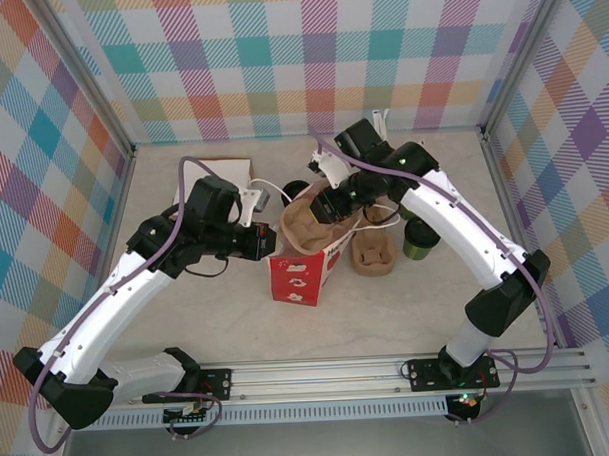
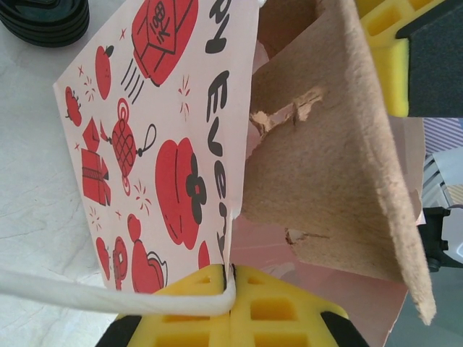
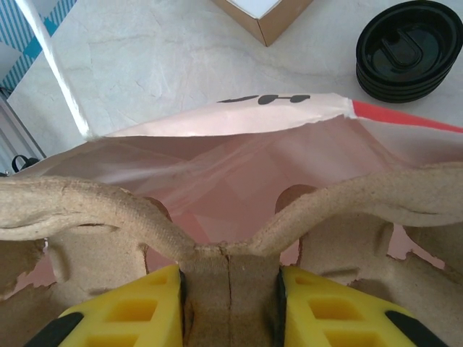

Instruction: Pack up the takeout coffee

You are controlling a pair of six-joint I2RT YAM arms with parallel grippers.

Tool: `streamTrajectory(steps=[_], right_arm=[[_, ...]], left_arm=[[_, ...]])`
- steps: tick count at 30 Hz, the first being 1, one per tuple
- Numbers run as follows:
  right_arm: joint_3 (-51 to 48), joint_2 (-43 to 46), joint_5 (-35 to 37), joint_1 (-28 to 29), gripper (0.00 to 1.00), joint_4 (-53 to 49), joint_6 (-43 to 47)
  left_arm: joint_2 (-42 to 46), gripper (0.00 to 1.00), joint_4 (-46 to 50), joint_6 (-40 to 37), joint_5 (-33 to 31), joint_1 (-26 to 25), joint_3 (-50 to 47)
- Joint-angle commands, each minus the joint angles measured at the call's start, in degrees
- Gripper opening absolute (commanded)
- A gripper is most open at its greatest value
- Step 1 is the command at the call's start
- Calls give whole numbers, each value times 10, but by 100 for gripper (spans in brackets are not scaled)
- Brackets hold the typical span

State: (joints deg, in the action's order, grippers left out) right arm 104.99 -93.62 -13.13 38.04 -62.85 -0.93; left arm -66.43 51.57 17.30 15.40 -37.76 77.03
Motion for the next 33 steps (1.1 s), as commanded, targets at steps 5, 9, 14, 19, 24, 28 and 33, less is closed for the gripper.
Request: streamTrajectory(steps=[5, 9, 14, 19, 24, 28, 33], right_arm=[[-1, 13, 24, -15, 32, 8, -11], [-2, 11, 35, -15, 32, 11, -13], [0, 11, 25, -16, 32, 27, -22], [11, 7, 12, -18, 32, 29, -25], [13, -2, 22, -18, 31, -3, 6], [4, 0, 28, -14, 31, -26, 39], [-1, -5, 74, 20, 32, -65, 111]], left_arm=[[13, 0, -14, 6, 7, -8, -4], [12, 0, -18, 10, 12, -9, -5], [13, 0, -22, 12, 11, -10, -11], [14, 0, -22, 12, 4, -10, -17], [20, 0, -24, 12, -4, -10, -15], [19, 0, -22, 12, -13, -10, -9], [14, 0, -27, 13, -14, -10, -1]])
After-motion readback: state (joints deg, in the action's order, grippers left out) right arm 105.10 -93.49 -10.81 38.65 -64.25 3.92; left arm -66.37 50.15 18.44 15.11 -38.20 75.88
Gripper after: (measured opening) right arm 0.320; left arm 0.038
